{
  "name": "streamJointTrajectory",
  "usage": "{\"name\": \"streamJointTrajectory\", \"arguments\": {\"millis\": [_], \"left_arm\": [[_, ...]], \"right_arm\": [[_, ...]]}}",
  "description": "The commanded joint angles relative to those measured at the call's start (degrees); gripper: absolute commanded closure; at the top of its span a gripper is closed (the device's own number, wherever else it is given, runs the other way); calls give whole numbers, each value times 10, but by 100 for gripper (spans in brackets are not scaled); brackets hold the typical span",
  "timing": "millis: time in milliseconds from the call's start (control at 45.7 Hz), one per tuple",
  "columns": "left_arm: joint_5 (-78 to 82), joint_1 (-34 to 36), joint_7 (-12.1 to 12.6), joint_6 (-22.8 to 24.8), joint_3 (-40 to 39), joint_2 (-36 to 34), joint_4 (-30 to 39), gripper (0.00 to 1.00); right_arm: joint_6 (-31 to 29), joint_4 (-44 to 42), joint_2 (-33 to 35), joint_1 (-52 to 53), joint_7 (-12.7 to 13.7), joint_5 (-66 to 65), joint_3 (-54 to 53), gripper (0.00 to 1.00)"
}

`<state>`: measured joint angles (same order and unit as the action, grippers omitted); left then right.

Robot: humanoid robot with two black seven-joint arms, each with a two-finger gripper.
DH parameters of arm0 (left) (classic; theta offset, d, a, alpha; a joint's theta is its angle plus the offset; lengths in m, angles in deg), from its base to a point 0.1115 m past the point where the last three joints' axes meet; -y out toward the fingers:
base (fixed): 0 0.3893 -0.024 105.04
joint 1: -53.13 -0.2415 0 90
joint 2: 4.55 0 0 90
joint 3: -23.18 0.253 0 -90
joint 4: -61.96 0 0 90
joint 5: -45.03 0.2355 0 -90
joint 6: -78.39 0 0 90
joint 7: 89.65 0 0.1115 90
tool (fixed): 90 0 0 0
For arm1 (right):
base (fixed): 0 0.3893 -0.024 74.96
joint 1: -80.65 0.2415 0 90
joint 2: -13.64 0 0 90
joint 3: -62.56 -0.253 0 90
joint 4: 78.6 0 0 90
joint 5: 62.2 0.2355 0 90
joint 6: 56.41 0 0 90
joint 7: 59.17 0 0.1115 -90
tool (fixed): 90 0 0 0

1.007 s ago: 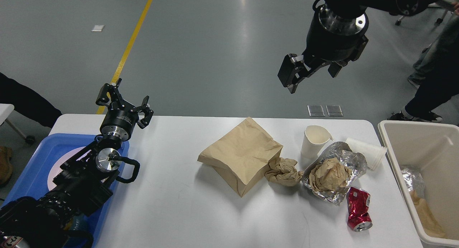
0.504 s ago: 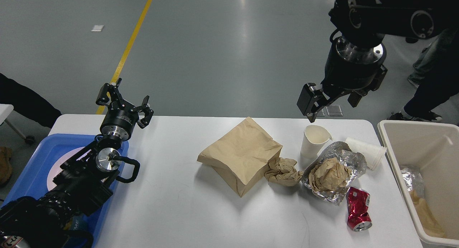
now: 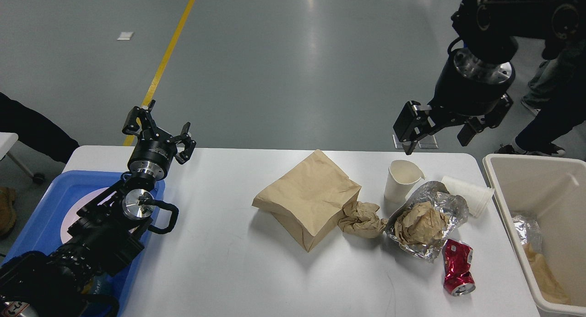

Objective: Tidy desktop
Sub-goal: 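Swing the right gripper back down toward the brown paper bag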

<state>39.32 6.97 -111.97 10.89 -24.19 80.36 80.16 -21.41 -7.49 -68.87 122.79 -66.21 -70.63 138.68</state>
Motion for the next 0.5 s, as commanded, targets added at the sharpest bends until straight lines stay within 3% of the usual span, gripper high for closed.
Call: {"name": "streamJointTrajectory", "arguments": {"millis": [0,109,482], "left_arm": [[0,-1,0,0,0,0,0,4],[0,0,0,0,0,0,0,4],[0,-1,0,0,0,0,0,4]], "right_arm": [[0,-4,9,-5,0,68,68,0],[0,-4,17,-6,0,110,107,0],[0,17,11,-31,0,71,105,0]]}}
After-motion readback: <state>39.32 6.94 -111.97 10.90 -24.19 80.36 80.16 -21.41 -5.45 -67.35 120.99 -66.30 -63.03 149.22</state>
